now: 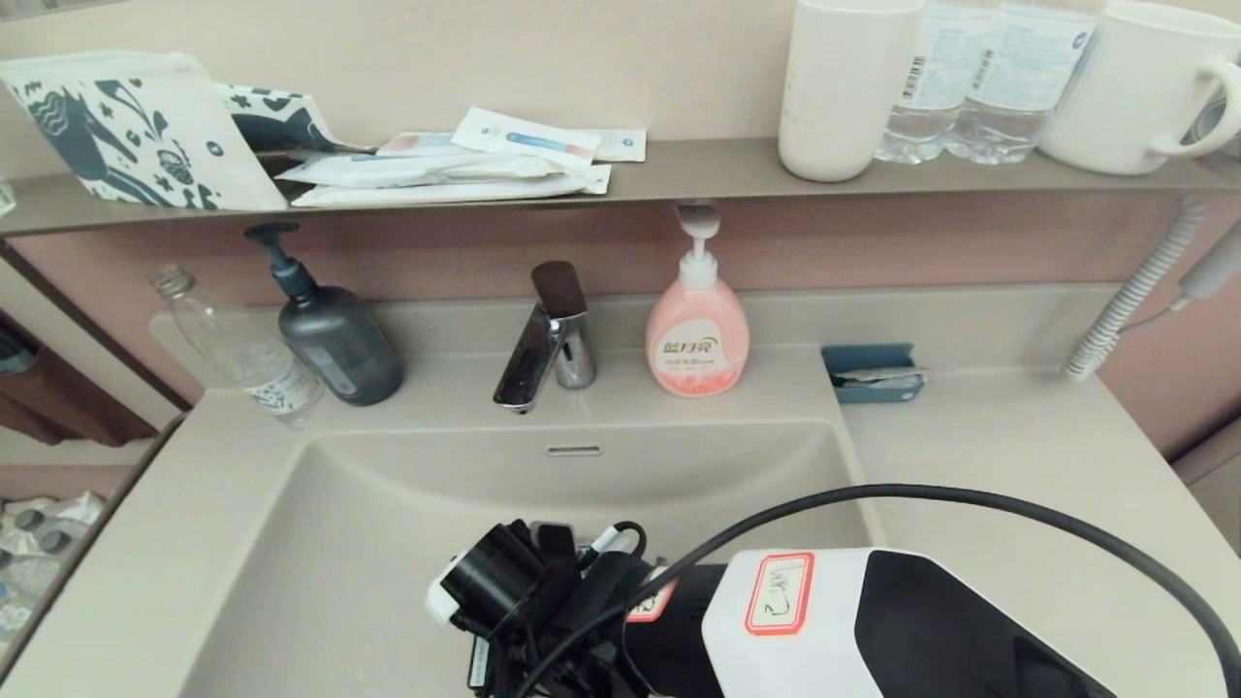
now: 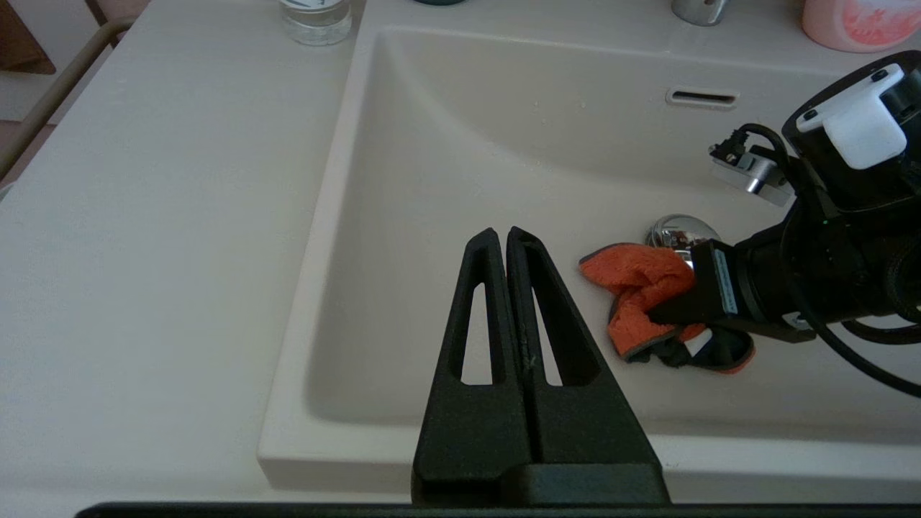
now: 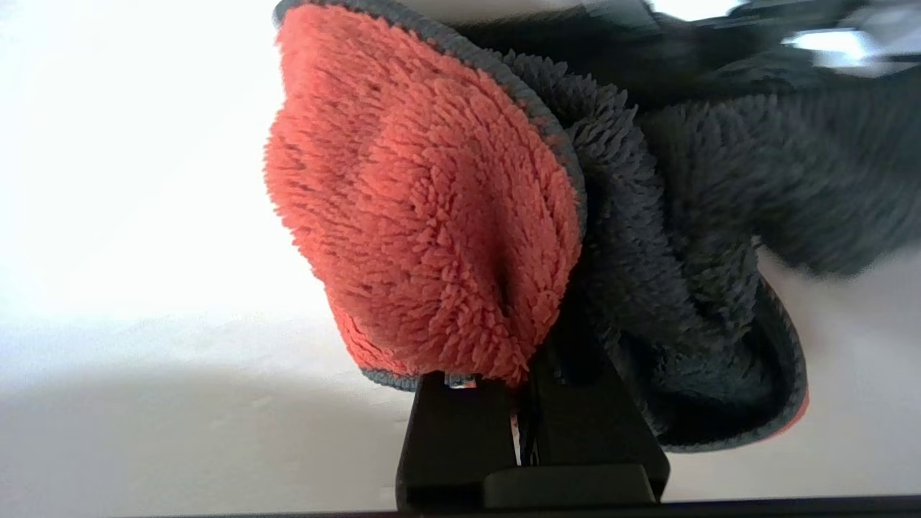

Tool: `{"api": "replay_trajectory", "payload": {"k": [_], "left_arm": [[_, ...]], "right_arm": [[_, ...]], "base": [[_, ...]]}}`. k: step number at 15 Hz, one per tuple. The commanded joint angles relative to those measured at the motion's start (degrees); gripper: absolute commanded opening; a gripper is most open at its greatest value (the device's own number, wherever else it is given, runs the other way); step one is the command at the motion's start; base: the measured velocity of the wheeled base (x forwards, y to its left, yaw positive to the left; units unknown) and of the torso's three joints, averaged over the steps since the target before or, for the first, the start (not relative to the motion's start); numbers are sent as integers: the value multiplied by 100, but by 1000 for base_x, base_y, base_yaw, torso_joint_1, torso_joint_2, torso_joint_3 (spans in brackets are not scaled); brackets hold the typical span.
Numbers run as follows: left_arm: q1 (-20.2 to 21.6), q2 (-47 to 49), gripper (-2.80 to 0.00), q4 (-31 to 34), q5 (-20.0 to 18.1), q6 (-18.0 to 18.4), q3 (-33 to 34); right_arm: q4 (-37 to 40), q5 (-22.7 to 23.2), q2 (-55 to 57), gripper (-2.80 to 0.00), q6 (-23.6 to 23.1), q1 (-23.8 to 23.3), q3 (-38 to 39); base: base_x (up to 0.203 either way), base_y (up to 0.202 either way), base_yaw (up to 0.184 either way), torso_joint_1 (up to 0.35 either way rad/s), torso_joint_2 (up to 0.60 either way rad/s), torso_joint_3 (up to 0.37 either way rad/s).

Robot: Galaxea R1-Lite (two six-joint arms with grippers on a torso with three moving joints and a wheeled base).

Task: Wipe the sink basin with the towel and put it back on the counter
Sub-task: Wipe the sink

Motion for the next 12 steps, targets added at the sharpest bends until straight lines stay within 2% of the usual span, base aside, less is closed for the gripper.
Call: {"api": "replay_trajectory", "payload": {"k": [1,3,6,7,9,12], "left_arm": [[1,7,-280,-1,4,-2,2],[1,7,-280,-1,4,-10,-3],[1,7,-280,-1,4,-2,2],[1,7,-280,-1,4,-10,-1],[1,7,-280,-1,4,-8,2],[1,7,-280,-1,4,-2,2]], "right_arm": [[-24,-8,-88,-280,-32,49,-7],[109,-46,-115,-280,-129,47,-6],[885,-164,-290,-280,-118,-86,2],[1327,-277,-320,-280,-106,-126,3],[1953,-886,-349,-280,-73,-193,21],[2363,-1099,-600,-280,153,-401,223]], "base": [[0,0,0,0,0,0],[0,0,0,0,0,0],[0,0,0,0,0,0],[0,0,0,0,0,0],[0,0,0,0,0,0],[0,0,0,0,0,0]]}}
